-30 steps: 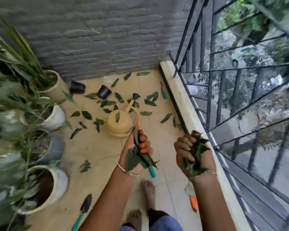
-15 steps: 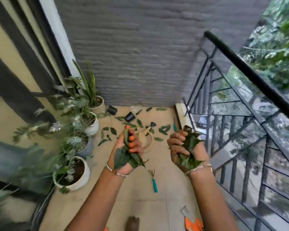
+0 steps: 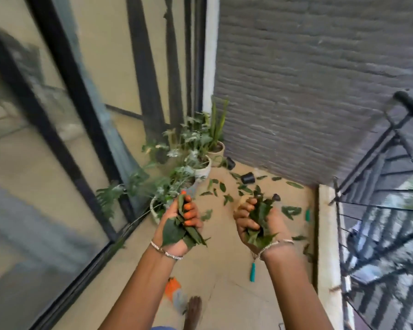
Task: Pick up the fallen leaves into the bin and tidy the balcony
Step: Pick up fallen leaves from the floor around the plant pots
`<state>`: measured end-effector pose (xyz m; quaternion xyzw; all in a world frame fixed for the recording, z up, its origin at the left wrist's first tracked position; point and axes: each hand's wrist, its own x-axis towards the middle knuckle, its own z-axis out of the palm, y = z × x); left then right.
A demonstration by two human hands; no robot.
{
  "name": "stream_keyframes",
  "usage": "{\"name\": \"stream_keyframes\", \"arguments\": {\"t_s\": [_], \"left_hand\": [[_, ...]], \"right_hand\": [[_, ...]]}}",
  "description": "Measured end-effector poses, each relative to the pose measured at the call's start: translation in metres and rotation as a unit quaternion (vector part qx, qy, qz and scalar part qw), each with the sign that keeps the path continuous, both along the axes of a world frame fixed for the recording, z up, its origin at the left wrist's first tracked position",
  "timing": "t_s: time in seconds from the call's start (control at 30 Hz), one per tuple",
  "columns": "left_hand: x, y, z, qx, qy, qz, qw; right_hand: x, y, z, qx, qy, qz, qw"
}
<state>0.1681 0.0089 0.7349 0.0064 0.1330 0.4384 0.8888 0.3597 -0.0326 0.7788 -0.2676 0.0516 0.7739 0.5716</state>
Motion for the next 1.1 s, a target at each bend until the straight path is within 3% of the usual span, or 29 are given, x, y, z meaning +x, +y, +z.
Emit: {"name": "stream_keyframes", "arguments": {"t_s": [0.23,0.4,0.63,0.8,0.97,1.1], "left_hand": [[-0.117,-0.085,0.012,0.01,0.009,0.158,0.987],[-0.206,-0.15,0.01,-0.027,0.043,0.284,0.958],[-0.354,-0.28,-0.031,-0.101,0.058,0.439,0.891],[-0.459,-0.381,-0.066,-0.203,0.068,0.508,0.834],[-0.531,-0.464,-0.11,-0.288,0.029,0.566,0.772],[-0.566,-0.506,-0.152,-0.337,0.002,0.58,0.742]], "right_hand": [[-0.121,-0.024,0.002,-0.018,-0.02,0.169,0.985],[-0.219,-0.046,-0.005,-0.029,-0.011,0.285,0.958],[-0.396,-0.1,-0.032,-0.057,-0.025,0.419,0.906],[-0.518,-0.162,-0.071,-0.097,-0.072,0.479,0.87],[-0.606,-0.219,-0.105,-0.156,-0.118,0.519,0.832],[-0.657,-0.252,-0.132,-0.17,-0.162,0.536,0.811]]}}
